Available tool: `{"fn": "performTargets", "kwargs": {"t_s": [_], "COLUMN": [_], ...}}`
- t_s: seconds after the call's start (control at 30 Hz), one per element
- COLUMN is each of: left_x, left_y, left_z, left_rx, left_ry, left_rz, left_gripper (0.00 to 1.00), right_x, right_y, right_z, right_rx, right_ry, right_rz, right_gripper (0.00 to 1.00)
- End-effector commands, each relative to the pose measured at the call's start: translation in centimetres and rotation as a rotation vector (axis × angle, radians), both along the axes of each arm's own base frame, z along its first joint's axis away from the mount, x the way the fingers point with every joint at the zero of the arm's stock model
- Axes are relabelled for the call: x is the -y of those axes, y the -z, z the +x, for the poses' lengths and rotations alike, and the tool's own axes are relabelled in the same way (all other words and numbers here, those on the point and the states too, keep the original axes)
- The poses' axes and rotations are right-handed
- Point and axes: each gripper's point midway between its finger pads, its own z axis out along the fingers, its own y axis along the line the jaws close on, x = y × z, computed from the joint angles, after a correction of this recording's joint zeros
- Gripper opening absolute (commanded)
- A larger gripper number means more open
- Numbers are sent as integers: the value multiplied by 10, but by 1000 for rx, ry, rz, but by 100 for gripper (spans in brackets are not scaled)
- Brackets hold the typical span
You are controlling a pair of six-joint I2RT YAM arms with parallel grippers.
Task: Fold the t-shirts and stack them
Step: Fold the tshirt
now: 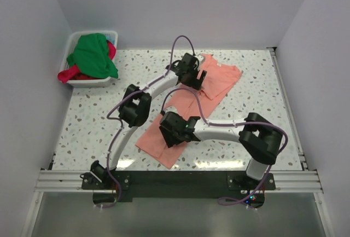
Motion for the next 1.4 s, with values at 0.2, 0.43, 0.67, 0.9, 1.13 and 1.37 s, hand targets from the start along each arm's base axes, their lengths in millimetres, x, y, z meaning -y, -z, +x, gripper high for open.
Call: {"fn": "performTargets", "kwargs": {"t_s": [0.2, 0.43, 0.67, 0.9, 1.13, 1.37], "left_x": [-35, -78, -109, -119, -135, -147], "left_y": [8, 19, 20, 14, 5, 0], "left_z": [17, 18, 18, 21, 11, 8], "left_rx": [42, 15, 9, 5, -3, -1], "left_ry": [-211, -437, -589, -646, -739, -811], "left_rz": [91, 137, 130, 100, 119, 136], "left_gripper": [90, 90, 90, 90, 91, 91], "right_x": [-4, 19, 44, 62, 70, 71], "right_y": [20, 23, 10, -2, -17, -25], "right_z": [-12, -35, -47, -51, -45, -45], "right_rx": [-42, -79, -86, -67, -27, -15], "right_ry": [-24, -44, -60, -91, -77, -55], "right_rz": [-13, -111, -183, -208, -227, -204], "right_gripper": [65, 64, 65, 65, 64, 64]}}
